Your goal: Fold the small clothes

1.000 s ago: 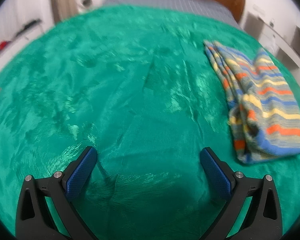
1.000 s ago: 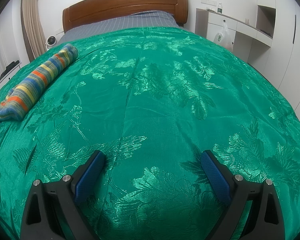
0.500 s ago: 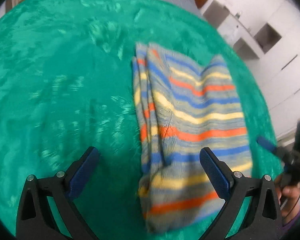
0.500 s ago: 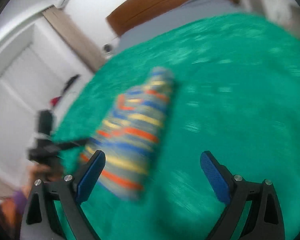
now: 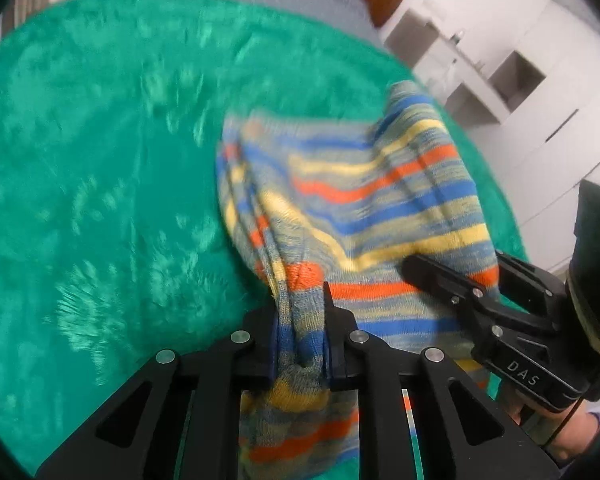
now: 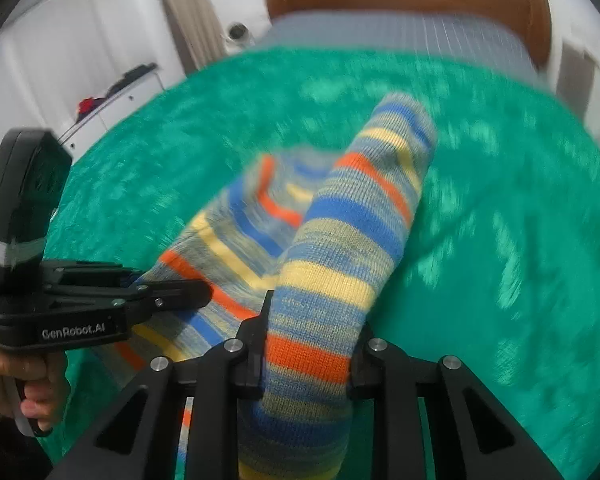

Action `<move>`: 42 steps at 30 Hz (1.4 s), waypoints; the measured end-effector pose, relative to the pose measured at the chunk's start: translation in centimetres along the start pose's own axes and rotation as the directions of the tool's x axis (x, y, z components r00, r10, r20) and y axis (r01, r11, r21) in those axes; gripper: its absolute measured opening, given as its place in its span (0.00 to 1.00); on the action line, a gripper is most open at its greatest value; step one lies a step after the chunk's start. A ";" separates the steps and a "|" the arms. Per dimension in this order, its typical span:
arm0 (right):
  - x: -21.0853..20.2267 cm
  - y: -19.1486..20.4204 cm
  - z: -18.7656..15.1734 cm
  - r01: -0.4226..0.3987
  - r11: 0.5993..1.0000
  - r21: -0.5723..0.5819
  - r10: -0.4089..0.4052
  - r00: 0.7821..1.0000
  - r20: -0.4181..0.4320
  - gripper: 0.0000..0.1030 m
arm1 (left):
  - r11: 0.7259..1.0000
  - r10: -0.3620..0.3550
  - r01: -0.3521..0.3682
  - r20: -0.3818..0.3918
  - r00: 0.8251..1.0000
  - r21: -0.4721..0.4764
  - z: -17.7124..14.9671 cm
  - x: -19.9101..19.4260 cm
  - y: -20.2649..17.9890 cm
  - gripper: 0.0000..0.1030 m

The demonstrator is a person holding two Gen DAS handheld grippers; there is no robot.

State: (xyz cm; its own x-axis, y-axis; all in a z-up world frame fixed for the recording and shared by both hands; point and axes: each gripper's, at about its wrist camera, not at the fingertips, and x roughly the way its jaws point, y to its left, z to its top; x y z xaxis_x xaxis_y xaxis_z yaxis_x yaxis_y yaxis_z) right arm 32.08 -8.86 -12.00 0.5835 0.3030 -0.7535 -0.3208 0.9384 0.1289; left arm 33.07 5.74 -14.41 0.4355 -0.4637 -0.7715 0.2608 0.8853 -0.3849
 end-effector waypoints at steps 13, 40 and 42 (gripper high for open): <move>-6.1 -4.9 -7.9 0.065 0.984 0.164 -0.044 0.991 -0.130 0.84 | 0.977 0.204 -0.203 -0.016 0.979 0.060 -9.3 -5.6 -1.5 0.74; -24.6 7.6 -15.7 0.368 0.927 0.067 -0.370 0.929 0.019 0.97 | 0.814 0.543 -0.574 0.230 0.807 0.091 -19.4 -18.0 -12.4 1.00; -25.4 7.9 -15.9 0.356 0.931 0.076 -0.359 0.933 0.030 0.98 | 0.823 0.527 -0.560 0.245 0.814 0.092 -19.6 -18.9 -13.0 1.00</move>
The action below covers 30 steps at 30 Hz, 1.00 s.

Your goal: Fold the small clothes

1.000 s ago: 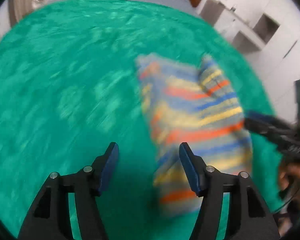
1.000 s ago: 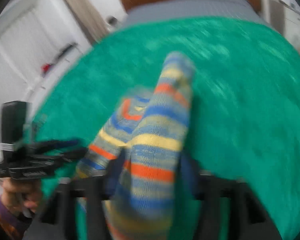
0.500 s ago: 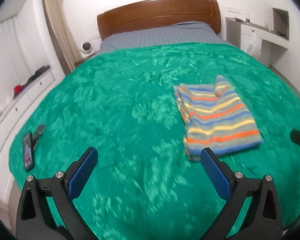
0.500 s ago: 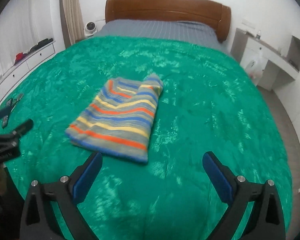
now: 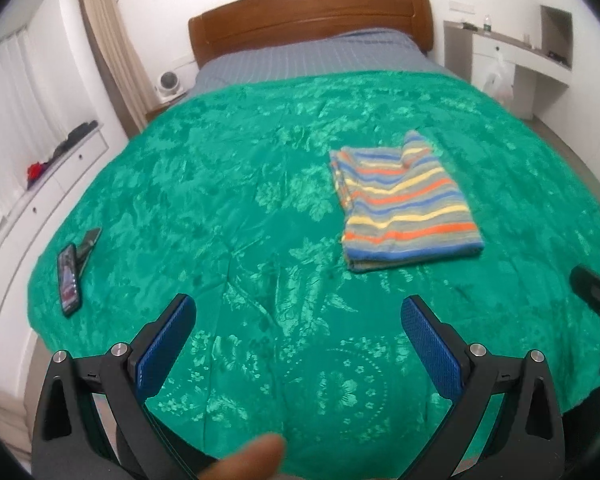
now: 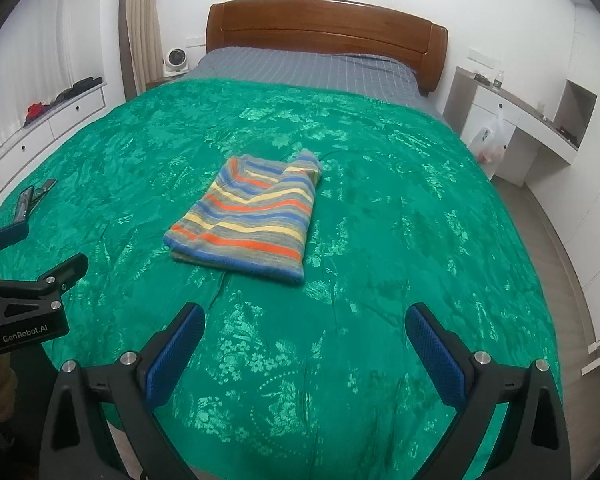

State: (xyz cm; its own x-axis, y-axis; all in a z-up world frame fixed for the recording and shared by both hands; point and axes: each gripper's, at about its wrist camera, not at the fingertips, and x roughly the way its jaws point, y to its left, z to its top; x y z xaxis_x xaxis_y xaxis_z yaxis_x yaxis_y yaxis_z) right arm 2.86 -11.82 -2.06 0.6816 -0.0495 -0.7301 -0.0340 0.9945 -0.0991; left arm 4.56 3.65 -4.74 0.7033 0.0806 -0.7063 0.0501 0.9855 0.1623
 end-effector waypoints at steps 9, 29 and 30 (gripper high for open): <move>-5.5 -1.2 -1.4 -0.045 0.998 0.047 0.043 0.998 0.048 1.00 | 0.995 -0.067 0.074 0.111 0.992 -0.065 -0.5 -5.9 1.5 1.00; -9.3 1.8 -3.3 -0.053 0.999 -0.004 0.053 0.997 0.062 1.00 | 0.996 -0.076 0.079 0.066 0.995 -0.042 -3.2 -9.3 1.0 1.00; -9.3 1.9 -3.4 -0.053 0.999 -0.003 0.053 0.997 0.060 1.00 | 0.995 -0.081 0.084 0.062 0.995 -0.045 -3.3 -9.3 1.1 1.00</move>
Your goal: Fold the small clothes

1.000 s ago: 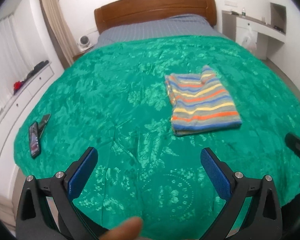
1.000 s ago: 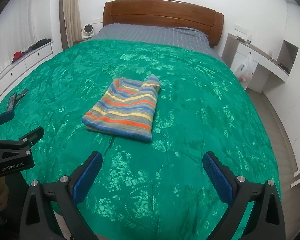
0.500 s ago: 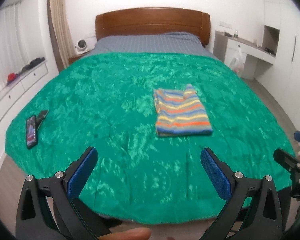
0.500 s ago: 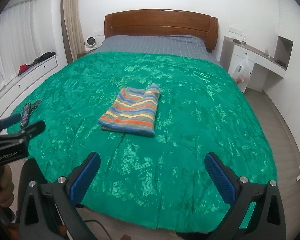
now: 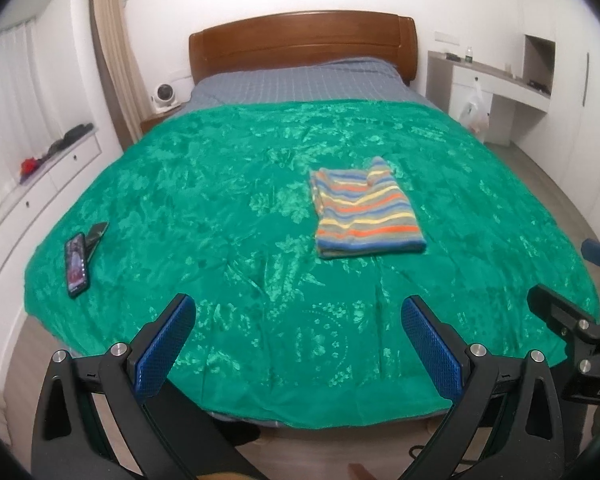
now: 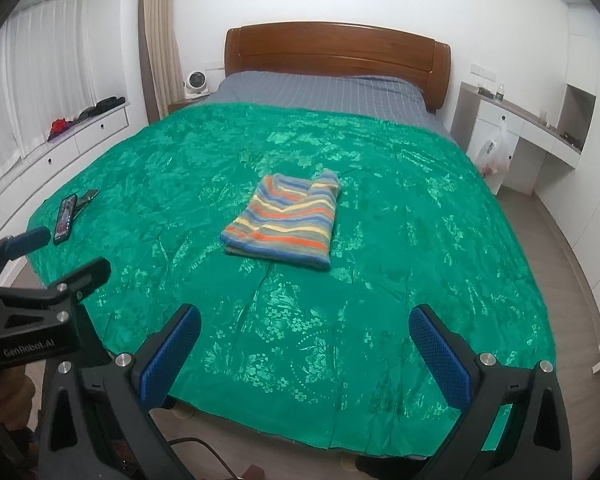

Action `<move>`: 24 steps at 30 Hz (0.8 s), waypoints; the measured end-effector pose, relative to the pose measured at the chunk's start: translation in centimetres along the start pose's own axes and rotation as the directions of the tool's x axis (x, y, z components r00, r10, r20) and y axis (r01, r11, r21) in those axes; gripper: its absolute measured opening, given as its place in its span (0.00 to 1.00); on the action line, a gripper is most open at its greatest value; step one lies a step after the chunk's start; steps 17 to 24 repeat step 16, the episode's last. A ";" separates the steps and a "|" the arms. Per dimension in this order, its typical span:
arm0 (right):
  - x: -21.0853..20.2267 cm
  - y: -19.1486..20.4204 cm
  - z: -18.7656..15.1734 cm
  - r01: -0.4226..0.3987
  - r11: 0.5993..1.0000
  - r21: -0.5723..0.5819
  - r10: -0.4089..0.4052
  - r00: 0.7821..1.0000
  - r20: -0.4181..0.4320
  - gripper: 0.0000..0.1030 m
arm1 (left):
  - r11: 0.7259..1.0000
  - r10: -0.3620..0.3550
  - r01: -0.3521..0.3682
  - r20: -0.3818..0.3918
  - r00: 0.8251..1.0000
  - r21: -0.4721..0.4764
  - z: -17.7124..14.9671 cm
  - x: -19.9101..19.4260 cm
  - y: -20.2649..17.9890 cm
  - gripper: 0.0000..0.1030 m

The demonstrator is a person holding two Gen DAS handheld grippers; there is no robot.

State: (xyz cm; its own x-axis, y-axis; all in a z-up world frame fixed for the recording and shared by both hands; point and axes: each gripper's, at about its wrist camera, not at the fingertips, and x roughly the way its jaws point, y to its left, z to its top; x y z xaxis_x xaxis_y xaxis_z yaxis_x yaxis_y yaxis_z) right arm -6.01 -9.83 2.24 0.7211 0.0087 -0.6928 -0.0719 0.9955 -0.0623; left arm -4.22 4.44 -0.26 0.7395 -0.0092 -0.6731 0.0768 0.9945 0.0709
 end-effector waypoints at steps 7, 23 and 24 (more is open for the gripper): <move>0.0 -0.4 -0.3 0.004 1.000 0.014 -0.004 1.000 -0.003 1.00 | 0.999 -0.030 0.030 -0.010 1.000 -0.015 -0.6 -0.2 -0.1 1.00; 0.3 -0.4 -0.2 -0.010 1.000 0.020 0.010 1.000 -0.006 1.00 | 1.000 -0.009 0.008 0.017 1.000 0.022 -0.6 -0.8 -0.9 1.00; 0.3 -0.4 -0.2 -0.010 1.000 0.020 0.010 1.000 -0.006 1.00 | 1.000 -0.009 0.008 0.017 1.000 0.022 -0.6 -0.8 -0.9 1.00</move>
